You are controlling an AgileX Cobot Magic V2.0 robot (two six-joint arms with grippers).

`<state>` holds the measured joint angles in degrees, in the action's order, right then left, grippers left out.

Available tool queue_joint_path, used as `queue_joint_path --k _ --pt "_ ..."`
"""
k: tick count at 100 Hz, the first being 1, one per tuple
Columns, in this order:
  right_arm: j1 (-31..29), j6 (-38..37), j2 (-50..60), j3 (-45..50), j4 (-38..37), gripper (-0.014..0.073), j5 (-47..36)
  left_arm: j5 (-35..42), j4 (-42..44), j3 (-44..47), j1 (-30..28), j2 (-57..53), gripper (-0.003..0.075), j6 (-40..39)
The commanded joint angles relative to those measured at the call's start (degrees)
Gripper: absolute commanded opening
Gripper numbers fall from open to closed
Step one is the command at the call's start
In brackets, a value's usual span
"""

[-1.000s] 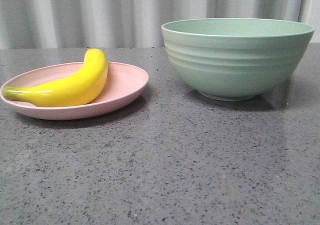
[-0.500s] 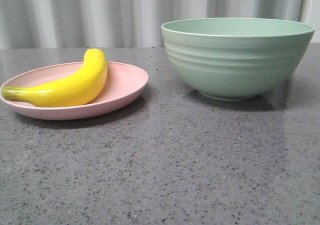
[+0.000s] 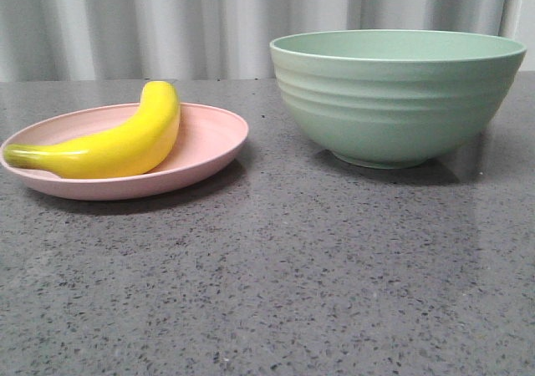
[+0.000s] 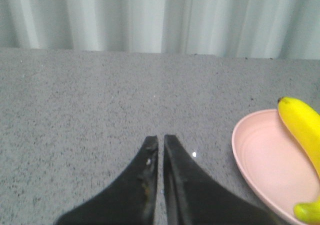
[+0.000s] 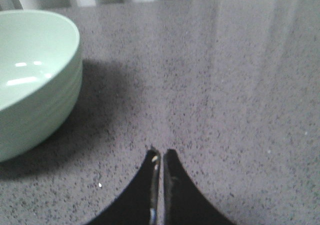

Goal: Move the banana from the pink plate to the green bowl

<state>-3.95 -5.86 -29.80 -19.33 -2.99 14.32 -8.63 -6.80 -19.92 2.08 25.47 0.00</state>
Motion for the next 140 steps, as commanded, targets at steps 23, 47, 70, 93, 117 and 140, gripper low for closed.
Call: queue_joint_path --k 23,47,70,93,117,140 --pt "-0.1 0.3 -2.4 -2.2 -0.3 -0.0079 -4.1 14.9 -0.6 -2.2 0.2 4.8 0.0388 0.0" --pt "-0.1 0.3 -2.4 -2.2 -0.3 -0.0079 -4.1 8.6 -0.6 -7.6 3.6 9.5 0.0398 0.0" --pt "-0.1 0.3 -2.4 -2.2 -0.3 -0.0079 -4.1 -1.8 -0.9 -18.2 14.7 20.9 0.0398 0.0" --pt "-0.1 0.3 -2.4 -2.2 -0.3 -0.0079 -4.1 -13.9 -1.3 -28.7 23.9 34.4 0.0398 0.0" --pt "0.7 0.3 -2.4 -2.2 -0.3 -0.0079 -3.9 -23.0 -4.0 -36.7 27.4 45.1 0.0398 0.0" --pt "0.7 0.3 -2.4 -2.2 -0.3 -0.0079 -3.7 -28.4 -6.5 -40.9 28.2 51.7 0.0398 0.0"
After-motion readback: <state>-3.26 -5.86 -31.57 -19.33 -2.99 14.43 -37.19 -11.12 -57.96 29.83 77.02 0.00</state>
